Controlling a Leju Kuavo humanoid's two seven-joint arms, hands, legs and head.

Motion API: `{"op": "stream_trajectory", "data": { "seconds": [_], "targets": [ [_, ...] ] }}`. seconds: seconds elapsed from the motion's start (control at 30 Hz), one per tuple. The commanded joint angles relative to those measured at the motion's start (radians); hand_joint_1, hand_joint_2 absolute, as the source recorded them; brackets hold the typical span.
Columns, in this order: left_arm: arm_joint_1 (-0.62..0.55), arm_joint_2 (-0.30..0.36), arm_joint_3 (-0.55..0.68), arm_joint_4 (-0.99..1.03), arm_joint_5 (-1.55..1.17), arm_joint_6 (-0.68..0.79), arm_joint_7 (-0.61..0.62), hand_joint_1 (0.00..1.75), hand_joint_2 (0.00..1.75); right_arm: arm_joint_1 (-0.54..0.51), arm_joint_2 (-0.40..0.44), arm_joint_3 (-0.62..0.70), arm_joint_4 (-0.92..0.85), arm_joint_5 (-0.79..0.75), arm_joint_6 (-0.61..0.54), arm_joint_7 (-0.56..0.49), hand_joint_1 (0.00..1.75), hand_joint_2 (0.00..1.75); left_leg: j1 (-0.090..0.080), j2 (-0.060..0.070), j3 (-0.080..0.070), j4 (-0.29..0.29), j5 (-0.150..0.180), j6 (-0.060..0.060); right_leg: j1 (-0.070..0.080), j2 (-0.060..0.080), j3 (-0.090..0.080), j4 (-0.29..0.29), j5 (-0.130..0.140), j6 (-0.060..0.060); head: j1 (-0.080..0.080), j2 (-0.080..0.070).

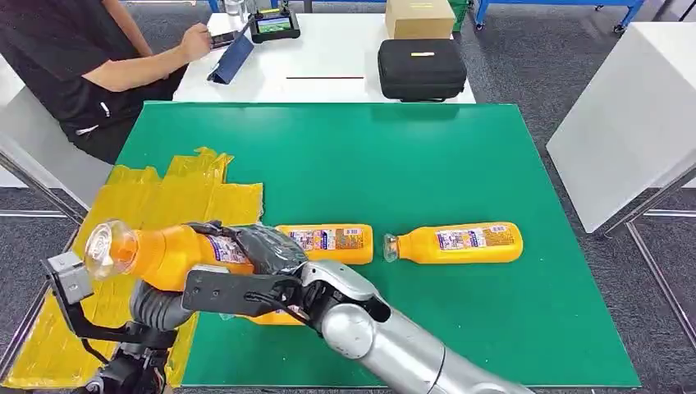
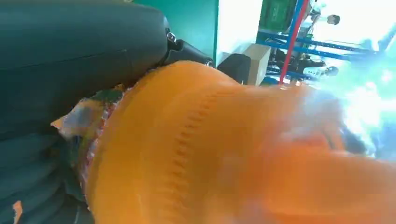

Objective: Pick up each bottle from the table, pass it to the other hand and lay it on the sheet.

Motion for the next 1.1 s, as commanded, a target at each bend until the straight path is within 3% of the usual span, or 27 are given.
{"op": "stream_trajectory", "data": {
  "seconds": [0.03,0.57,0.77,0.87,0.93,1.0,1.03,1.1],
  "targets": [
    [-0.081,-0.001,-0.003,0.046,0.002,-0.002,-0.008,1.75,1.75,0.020,-0.031,0.096,0.012,-0.008,-0.001,-0.002,0.00,0.00,0.002,-0.004,0.005,-0.001,-0.001,-0.004,0.002,-0.006,0.006,-0.002,-0.002,0.000,0.000,0.000],
    [-0.054,-0.003,0.015,0.029,-0.001,-0.006,-0.014,1.75,1.75,0.029,-0.048,0.093,-0.009,-0.009,-0.005,0.001,0.00,0.00,0.001,-0.002,0.004,-0.001,-0.001,-0.004,0.001,-0.004,0.005,-0.002,-0.002,0.000,0.000,0.000],
    [-0.010,-0.011,0.051,0.003,-0.030,0.001,-0.032,1.75,1.75,0.055,-0.097,0.077,-0.047,0.029,-0.033,-0.003,0.00,0.00,0.003,-0.003,0.006,-0.002,-0.002,-0.005,0.002,-0.005,0.008,-0.003,-0.002,0.000,0.000,0.000],
    [0.021,-0.025,0.089,-0.017,-0.100,0.030,-0.066,1.75,1.75,0.106,-0.154,-0.012,-0.039,0.129,-0.012,-0.111,0.00,0.00,0.001,-0.003,0.002,-0.001,0.000,-0.002,0.001,-0.004,0.004,-0.002,-0.001,0.000,0.000,0.000],
    [0.059,-0.038,0.127,-0.041,-0.171,0.075,-0.105,1.75,1.75,0.171,-0.193,-0.080,-0.048,0.171,-0.068,-0.176,0.00,0.00,0.001,-0.005,0.004,-0.002,0.000,-0.002,0.001,-0.006,0.006,-0.003,-0.001,0.001,0.000,0.000],
    [0.094,-0.051,0.168,-0.073,-0.200,0.100,-0.118,1.75,1.75,0.235,-0.226,-0.157,-0.091,0.193,-0.092,-0.197,0.00,0.00,0.003,-0.005,0.008,-0.003,-0.001,-0.004,0.002,-0.008,0.011,-0.006,-0.002,0.001,0.001,0.000],
    [0.130,-0.112,0.182,-0.117,-0.199,0.112,-0.129,1.75,1.75,0.269,-0.248,-0.190,-0.121,0.193,-0.103,-0.200,0.00,0.00,0.001,-0.005,0.002,-0.001,0.000,-0.002,0.001,-0.005,0.005,-0.003,-0.001,0.001,0.000,0.000],
    [0.159,-0.123,0.162,-0.164,-0.235,0.141,-0.122,1.75,1.75,0.318,-0.273,-0.247,-0.168,0.191,-0.133,-0.217,0.00,0.00,0.001,-0.004,0.002,-0.001,-0.002,-0.002,0.001,-0.005,0.005,-0.003,-0.002,0.001,0.000,0.000]
  ]
}}
